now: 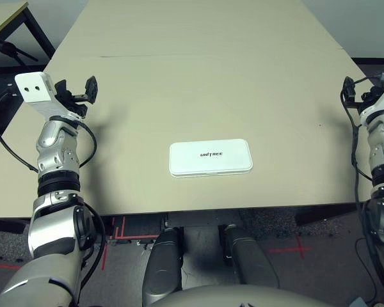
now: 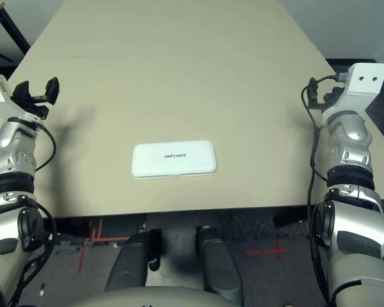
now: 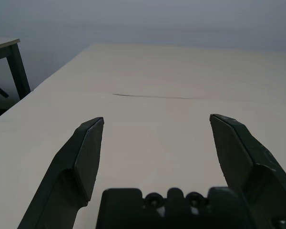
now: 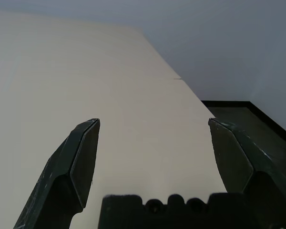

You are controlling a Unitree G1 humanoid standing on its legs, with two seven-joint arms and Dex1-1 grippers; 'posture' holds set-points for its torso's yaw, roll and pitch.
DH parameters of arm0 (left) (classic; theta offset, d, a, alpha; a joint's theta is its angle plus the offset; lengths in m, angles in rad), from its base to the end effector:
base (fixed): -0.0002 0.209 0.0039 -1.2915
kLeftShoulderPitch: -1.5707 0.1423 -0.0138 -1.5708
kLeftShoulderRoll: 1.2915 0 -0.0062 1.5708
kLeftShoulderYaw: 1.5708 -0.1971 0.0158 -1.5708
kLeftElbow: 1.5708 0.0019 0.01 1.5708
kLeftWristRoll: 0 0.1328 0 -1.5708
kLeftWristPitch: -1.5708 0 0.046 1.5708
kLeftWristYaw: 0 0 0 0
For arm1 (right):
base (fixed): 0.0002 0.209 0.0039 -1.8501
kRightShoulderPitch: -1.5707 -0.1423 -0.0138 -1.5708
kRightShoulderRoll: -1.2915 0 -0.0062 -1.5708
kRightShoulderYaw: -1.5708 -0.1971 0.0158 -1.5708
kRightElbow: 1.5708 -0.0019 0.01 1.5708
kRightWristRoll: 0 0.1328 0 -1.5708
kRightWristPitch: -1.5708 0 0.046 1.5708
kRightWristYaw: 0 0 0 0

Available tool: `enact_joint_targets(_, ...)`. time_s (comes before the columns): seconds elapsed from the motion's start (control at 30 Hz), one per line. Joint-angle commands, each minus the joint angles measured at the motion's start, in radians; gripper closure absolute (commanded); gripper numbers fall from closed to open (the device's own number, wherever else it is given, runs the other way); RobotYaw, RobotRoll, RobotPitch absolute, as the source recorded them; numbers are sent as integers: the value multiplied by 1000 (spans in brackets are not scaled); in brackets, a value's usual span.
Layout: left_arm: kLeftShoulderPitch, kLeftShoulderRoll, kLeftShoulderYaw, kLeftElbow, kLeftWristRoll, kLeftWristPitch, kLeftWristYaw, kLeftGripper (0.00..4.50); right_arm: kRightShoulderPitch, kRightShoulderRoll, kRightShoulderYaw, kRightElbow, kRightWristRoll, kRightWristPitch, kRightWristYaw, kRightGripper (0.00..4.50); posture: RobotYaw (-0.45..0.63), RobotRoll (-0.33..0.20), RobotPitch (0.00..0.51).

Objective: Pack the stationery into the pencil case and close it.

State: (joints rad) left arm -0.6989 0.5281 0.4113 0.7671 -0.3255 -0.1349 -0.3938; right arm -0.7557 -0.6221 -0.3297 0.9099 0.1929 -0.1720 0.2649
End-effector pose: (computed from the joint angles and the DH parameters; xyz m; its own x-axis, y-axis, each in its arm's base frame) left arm 0.3023 0.3181 0.1379 0.9613 0.0758 0.2647 -0.0614 0.9962 -0.0622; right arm 0.3052 -0.3327 0.1472 0.9642 -0.1945 0.1802 0.2172 0.9692 -0.1160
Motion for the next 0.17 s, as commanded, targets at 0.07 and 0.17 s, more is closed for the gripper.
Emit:
enact_joint_targets(0.07,16,3,-11,3,10,-3,-8,25,21,15,5,-3,-2,-11,16,0,-100,0,230)
enact_joint_targets(0.17,22,5,-17,-4,12,0,-15,25,34,25,7,-13,-3,-13,20,0,-104,0,226)
